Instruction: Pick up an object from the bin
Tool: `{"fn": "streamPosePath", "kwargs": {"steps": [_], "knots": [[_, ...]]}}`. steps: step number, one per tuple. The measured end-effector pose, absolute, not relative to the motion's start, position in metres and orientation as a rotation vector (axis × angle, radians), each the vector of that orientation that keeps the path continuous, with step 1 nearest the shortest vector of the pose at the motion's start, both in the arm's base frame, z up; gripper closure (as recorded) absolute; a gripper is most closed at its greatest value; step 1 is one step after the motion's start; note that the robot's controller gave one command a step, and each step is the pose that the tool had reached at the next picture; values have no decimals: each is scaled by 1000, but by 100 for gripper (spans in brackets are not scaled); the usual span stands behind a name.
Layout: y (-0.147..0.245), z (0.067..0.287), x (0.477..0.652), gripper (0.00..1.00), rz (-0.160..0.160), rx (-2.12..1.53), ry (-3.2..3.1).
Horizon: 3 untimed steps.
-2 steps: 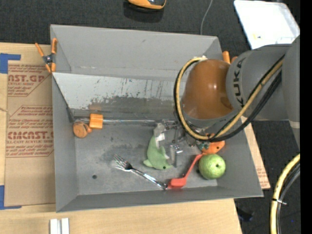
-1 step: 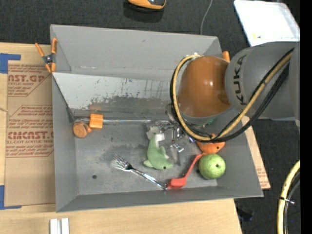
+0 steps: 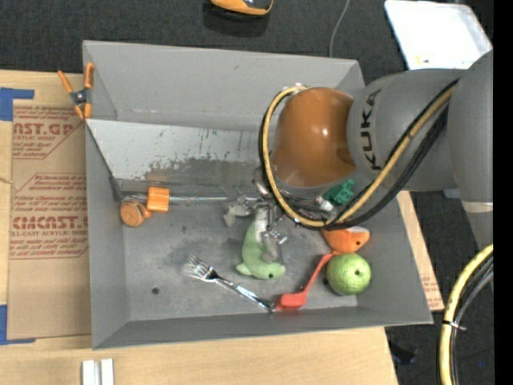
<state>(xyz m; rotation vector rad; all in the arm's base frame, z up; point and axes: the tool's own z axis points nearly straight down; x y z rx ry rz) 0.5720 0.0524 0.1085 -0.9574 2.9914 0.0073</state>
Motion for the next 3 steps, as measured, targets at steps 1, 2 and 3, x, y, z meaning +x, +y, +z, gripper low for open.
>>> {"fn": "streamPosePath", "kwargs": {"steps": [1,2,3], "knots": [[48,72,588,0,-2,-1459,2773],[27,73,592,100,2,-1373,2811],[27,73,592,100,2,-1373,2811]]}}
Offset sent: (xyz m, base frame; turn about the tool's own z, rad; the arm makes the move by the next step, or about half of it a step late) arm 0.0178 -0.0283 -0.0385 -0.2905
